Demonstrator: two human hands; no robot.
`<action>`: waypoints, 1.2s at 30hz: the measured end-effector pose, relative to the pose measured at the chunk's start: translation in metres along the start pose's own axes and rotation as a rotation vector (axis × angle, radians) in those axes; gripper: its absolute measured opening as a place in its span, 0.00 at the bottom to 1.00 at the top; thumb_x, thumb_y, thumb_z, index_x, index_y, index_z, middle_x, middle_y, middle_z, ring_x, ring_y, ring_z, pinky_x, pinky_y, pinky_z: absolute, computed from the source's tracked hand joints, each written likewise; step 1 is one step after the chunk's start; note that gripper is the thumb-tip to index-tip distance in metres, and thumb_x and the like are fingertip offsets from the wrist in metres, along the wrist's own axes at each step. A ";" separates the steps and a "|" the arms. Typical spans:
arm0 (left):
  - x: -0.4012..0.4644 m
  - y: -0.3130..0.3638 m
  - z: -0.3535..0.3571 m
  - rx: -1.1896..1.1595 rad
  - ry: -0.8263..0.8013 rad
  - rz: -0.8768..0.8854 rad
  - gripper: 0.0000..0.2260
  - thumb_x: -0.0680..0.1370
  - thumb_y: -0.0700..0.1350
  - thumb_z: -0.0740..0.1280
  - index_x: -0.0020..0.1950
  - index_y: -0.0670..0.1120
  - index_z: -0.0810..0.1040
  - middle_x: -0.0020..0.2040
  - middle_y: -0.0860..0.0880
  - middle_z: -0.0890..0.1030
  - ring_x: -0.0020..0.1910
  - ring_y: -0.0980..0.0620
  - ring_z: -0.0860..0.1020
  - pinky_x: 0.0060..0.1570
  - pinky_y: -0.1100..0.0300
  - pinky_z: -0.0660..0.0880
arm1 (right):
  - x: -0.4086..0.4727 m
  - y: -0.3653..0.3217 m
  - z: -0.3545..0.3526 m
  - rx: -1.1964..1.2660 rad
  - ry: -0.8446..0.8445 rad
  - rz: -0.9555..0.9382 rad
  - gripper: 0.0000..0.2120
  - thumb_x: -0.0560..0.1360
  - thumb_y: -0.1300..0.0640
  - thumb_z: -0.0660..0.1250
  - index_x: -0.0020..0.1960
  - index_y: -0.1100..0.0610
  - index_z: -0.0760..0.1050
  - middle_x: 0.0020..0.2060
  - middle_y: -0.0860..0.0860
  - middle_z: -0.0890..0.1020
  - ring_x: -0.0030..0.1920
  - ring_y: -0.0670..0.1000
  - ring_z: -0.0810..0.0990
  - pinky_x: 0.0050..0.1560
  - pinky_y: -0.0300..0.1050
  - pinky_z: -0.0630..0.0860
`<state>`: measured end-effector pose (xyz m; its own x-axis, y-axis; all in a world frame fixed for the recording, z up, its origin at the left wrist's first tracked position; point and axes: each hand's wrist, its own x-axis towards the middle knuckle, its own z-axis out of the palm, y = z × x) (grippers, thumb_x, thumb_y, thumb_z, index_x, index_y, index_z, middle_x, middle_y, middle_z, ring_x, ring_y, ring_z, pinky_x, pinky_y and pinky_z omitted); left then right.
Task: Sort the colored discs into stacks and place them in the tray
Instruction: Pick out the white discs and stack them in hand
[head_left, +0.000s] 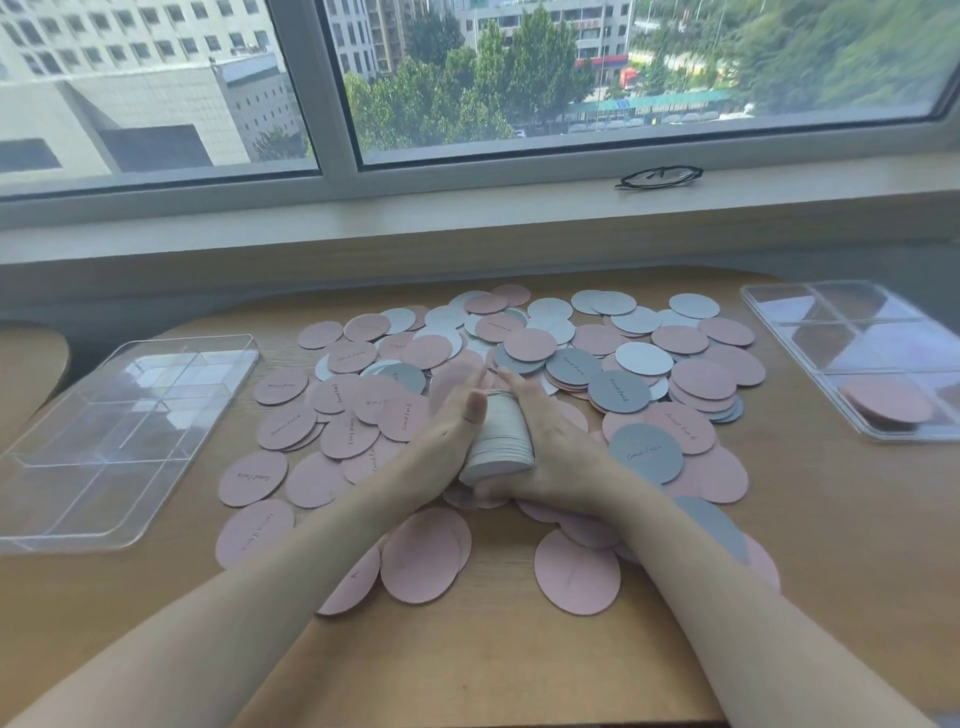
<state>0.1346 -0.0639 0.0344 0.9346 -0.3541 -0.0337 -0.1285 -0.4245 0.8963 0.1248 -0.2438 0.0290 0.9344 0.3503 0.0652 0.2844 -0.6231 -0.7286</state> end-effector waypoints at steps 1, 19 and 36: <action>0.000 0.003 0.002 0.030 0.011 0.013 0.35 0.76 0.72 0.44 0.81 0.59 0.52 0.75 0.62 0.59 0.75 0.60 0.60 0.77 0.54 0.58 | 0.001 0.000 0.000 0.004 -0.008 0.007 0.60 0.59 0.39 0.81 0.79 0.40 0.46 0.73 0.39 0.62 0.67 0.41 0.65 0.59 0.35 0.63; -0.025 -0.011 0.001 0.256 -0.035 0.160 0.42 0.67 0.81 0.47 0.76 0.66 0.40 0.72 0.78 0.46 0.72 0.76 0.47 0.70 0.75 0.49 | -0.001 -0.005 -0.001 0.023 -0.059 0.010 0.61 0.61 0.40 0.81 0.80 0.42 0.43 0.74 0.43 0.64 0.69 0.42 0.64 0.64 0.38 0.62; -0.019 -0.012 -0.010 0.459 -0.015 0.070 0.45 0.73 0.68 0.60 0.79 0.58 0.35 0.73 0.64 0.50 0.69 0.69 0.47 0.67 0.65 0.53 | 0.006 0.002 0.006 -0.232 -0.089 0.005 0.53 0.71 0.36 0.71 0.81 0.54 0.43 0.77 0.51 0.61 0.76 0.51 0.58 0.74 0.46 0.52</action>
<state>0.1222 -0.0439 0.0288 0.9138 -0.4059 0.0106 -0.3282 -0.7229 0.6081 0.1295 -0.2385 0.0236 0.9163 0.4005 -0.0058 0.3311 -0.7654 -0.5518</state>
